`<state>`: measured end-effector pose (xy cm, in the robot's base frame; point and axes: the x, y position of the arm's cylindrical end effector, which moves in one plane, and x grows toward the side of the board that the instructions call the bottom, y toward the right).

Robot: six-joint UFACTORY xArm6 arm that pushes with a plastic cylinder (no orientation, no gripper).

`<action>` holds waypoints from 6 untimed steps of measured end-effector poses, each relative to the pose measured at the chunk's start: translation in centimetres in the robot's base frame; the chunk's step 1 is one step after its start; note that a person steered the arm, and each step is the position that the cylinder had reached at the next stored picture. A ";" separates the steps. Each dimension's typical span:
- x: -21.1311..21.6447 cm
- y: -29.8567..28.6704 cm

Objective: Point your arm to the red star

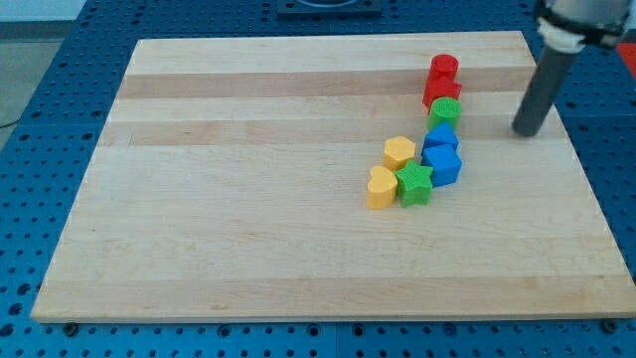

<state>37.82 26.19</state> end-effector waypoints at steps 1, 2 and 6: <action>-3.3 2.1; -3.5 -0.3; -4.0 -8.5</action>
